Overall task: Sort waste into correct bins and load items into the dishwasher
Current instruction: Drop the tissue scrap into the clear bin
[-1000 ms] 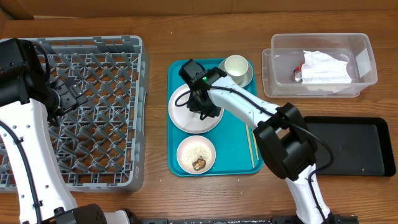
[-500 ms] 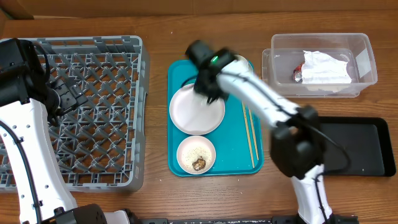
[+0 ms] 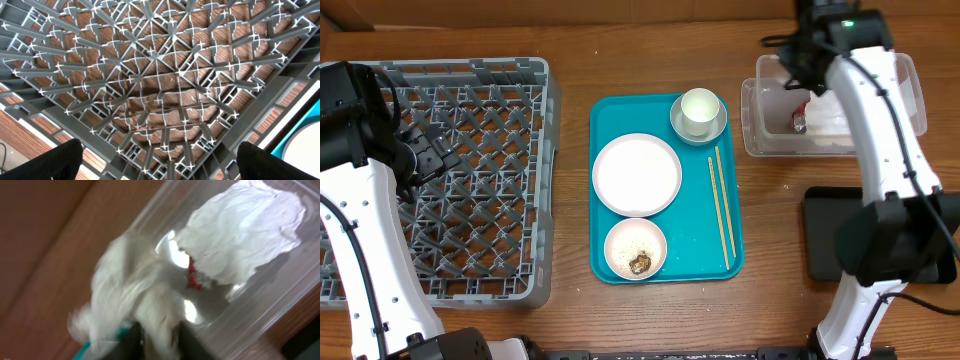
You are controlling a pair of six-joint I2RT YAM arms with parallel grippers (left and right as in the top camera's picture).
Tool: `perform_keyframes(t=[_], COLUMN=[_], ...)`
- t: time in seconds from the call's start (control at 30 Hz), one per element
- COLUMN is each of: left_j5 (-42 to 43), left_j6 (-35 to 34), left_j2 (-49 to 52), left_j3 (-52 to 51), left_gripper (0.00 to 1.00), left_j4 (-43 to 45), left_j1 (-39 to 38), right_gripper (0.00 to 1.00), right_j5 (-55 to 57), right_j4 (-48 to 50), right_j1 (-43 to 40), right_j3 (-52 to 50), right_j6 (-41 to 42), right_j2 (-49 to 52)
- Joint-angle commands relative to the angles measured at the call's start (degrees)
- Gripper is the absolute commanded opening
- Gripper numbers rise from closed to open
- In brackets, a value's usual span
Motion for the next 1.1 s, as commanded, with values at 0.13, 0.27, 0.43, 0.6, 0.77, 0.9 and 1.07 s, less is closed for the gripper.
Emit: perform_keyframes(t=[0.13,0.27,0.43,0.6,0.77,0.9,1.07], left_j5=[-0.50,-0.48,-0.48,-0.50,-0.48,-0.48,-0.48], left_j6=[0.07,0.07,0.07,0.07,0.07,0.07,0.07], left_j2=[-1.16,-1.16,-1.16,-1.16,-1.16,-1.16,-1.16], left_j3=[1.49,1.49,1.49,1.49,1.49,1.49,1.49], left_gripper=[1.00,1.00,1.00,1.00,1.00,1.00,1.00], left_j4=[0.02,0.02,0.02,0.02,0.02,0.02,0.02], left_j1=[-0.07,-0.09,-0.15,-0.13,-0.13,-0.15,-0.13], right_gripper=[1.00,1.00,1.00,1.00,1.00,1.00,1.00], right_j5=[-5.84,-9.38,-9.27,-9.11,-9.16,-10.32,-17.90], right_j4=[1.51,-0.50,-3.06,-0.98,-2.80,-8.02,-16.98], right_j1=[-4.02,-4.17,-4.24,-7.65,-16.26,-25.22,-32.85], right_j3=[-0.28,-0.24,0.37,2.34,2.38,1.92,0.17], right_j6=[-0.28,-4.37,-4.46,-10.67,-11.41,-11.37,-11.43], right_j2=[1.57,0.04,-7.63,-16.28,-21.81,-22.08,-20.52])
